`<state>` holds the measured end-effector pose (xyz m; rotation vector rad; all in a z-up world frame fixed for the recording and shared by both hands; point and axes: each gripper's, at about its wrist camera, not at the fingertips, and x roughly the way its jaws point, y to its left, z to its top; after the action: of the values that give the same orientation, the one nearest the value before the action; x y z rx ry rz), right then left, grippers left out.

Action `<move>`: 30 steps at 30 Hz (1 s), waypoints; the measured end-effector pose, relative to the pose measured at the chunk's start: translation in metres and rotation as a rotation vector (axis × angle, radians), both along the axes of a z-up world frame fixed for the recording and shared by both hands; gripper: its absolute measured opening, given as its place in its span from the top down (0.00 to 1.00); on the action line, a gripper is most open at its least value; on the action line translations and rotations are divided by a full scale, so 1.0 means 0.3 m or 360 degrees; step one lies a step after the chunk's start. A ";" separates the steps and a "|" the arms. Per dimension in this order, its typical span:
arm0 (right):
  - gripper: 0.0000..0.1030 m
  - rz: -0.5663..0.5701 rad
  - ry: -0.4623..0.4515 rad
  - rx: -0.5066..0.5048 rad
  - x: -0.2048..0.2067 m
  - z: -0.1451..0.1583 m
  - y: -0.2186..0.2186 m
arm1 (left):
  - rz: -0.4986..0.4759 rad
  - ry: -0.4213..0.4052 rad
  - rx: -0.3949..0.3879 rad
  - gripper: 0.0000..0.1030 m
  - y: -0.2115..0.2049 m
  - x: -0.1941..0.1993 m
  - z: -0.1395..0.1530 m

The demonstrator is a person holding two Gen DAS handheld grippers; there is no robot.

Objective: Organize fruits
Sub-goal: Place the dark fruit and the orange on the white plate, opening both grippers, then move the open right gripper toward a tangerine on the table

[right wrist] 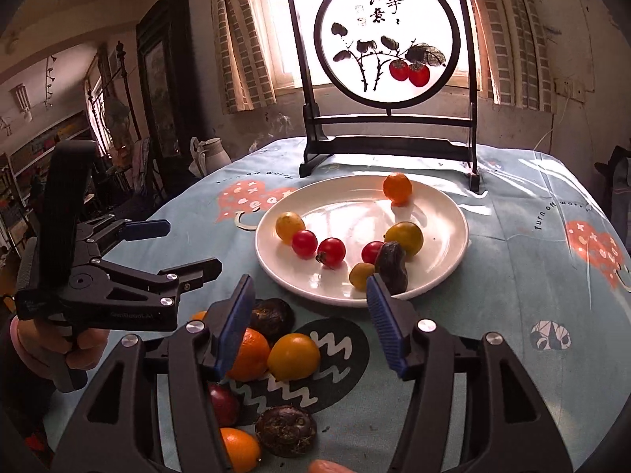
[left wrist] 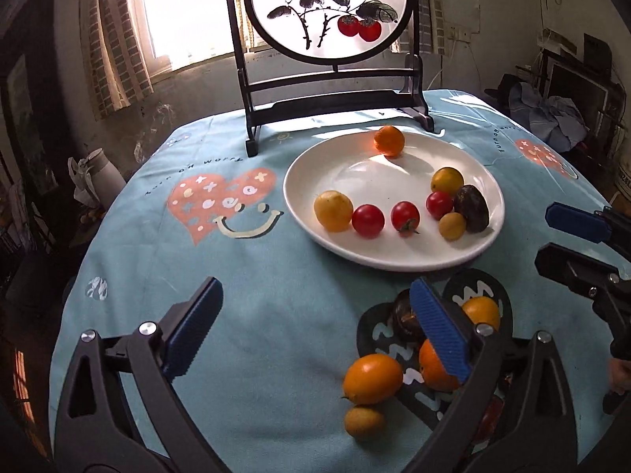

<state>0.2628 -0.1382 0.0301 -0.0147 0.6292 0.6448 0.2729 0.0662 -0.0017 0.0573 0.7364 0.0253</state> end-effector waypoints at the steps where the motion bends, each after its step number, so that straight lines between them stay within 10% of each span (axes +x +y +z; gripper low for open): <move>1: 0.43 0.0008 -0.0016 -0.0016 -0.023 -0.005 0.007 | 0.0017 0.0031 -0.0051 0.05 0.014 -0.009 -0.018; 13: 0.43 0.0349 0.0155 -0.0158 -0.212 -0.073 0.075 | 0.0228 0.0121 -0.0208 0.05 0.150 -0.051 -0.048; 30: 0.53 0.0332 0.0403 -0.0289 -0.237 -0.165 0.066 | 0.0269 0.0085 -0.0200 0.05 0.166 -0.072 -0.040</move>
<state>0.1918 -0.1184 -0.0195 -0.1719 0.9381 0.7963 0.2513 0.1159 -0.0138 -0.1250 0.7935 0.1387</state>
